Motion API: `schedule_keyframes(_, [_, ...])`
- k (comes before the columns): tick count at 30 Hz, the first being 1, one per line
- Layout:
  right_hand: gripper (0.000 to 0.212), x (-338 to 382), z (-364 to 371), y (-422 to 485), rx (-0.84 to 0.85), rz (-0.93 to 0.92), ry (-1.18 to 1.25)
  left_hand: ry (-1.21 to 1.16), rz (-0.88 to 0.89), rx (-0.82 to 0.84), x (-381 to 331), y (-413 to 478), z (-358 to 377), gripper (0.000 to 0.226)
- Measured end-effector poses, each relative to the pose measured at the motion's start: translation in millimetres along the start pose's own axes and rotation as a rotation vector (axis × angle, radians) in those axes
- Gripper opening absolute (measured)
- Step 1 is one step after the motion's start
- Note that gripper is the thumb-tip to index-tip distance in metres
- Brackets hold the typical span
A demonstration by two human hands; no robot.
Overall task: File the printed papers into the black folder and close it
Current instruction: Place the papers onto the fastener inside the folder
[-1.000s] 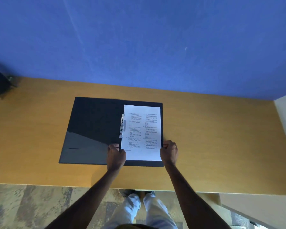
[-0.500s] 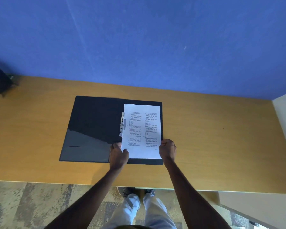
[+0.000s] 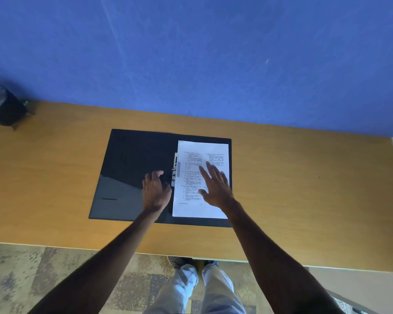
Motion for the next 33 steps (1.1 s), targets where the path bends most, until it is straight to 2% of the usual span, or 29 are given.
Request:
schedule_keyframes(10, [0.097,2.3,13.2,24.9,0.045,-0.011,-0.107,0.080,0.194,0.030,-36.5,57.9,-11.1,0.049])
schedule_keyframes(20, [0.097,-3.0,19.9,30.9,0.030,-0.013,-0.096,-0.103,0.122,0.062,-42.9,91.7,-6.9,0.043])
schedule_keyframes(33, [0.096,-6.6,22.1,32.5,0.023,-0.017,-0.067,-0.107,0.179,0.076,-55.0,89.0,-4.0,0.036])
Point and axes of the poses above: each hand's wrist, its own y-axis towards the middle knuckle, its own z-axis out of the palm, x = y × z, the point moved 9 cm from there along y, towards the middle knuckle, and after that the axes turned 11 degrees about y, right-handed, at the moved point
